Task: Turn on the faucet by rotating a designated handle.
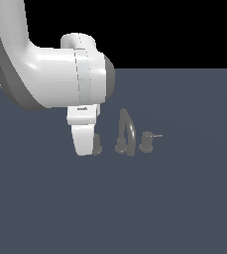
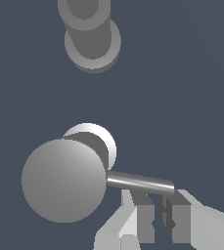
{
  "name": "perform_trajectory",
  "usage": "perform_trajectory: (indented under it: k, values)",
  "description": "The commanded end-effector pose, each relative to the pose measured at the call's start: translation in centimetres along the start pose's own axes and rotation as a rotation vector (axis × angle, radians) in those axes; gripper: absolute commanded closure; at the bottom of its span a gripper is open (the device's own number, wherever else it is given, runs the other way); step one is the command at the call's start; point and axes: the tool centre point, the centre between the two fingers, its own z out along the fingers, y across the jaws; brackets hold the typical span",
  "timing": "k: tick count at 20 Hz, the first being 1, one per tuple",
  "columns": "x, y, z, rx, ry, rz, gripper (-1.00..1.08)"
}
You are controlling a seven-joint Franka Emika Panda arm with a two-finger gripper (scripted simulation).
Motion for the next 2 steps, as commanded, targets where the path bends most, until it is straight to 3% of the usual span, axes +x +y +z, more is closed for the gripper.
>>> perform_trajectory:
  k: [1, 2]
  values:
    - [5.14, -0.16, -0.15, 0.001, 0.016, 0.068, 1.08]
    - [5.14, -0.16, -0.15, 0.001, 0.016, 0.068, 1.08]
